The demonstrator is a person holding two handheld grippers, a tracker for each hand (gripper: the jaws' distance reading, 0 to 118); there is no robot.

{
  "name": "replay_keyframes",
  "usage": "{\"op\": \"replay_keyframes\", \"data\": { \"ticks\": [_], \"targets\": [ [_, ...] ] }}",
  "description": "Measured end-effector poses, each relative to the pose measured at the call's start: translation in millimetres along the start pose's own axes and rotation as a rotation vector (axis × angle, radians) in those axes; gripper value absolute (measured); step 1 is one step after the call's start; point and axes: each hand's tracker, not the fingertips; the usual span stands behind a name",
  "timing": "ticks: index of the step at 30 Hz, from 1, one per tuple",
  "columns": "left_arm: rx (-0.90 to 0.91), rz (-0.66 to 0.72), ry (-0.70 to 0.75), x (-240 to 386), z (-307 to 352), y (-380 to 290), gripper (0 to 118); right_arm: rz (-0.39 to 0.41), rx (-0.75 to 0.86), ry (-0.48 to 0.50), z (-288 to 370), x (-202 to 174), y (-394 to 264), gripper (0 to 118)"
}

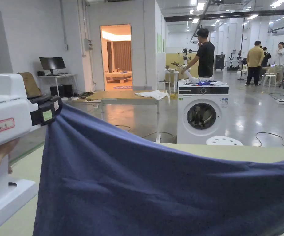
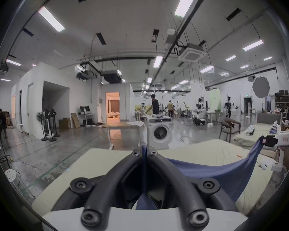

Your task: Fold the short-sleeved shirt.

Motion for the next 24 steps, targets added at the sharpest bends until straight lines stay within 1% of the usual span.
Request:
{"op": "replay_keyframes", "data": {
  "ticks": [2,5,8,10,13,14,16,20,24],
  "targets": [
    [0.021,-0.005,0.025,-8,2,15,0,-0.007,0.038,0.025,-13,-10,26,1],
    [0.044,-0.015,0.069,-18,-5,35,0,0.036,0.069,0.020,-36,-24,66,1],
    [0.053,-0.025,0.103,-25,-22,49,0,0.055,0.081,0.020,-63,-34,100,1],
    [0.047,-0.008,0.125,-31,-38,57,0,0.070,0.080,0.018,-80,-44,119,1],
    [0.049,0.036,0.126,-38,-65,66,0,0.135,0.081,-0.001,-104,-56,141,1],
    [0.050,0.033,0.131,-39,-75,69,0,0.144,0.081,-0.006,-113,-59,149,1],
    [0.034,-0.005,0.165,-39,-100,72,0,0.148,0.085,-0.022,-132,-61,162,1],
    [0.022,-0.006,0.185,-44,-147,77,0,0.147,0.095,-0.037,-168,-64,180,1],
    [0.018,0.024,0.182,-49,-186,75,0,0.191,0.102,-0.071,-203,-68,189,1]
  ]
}}
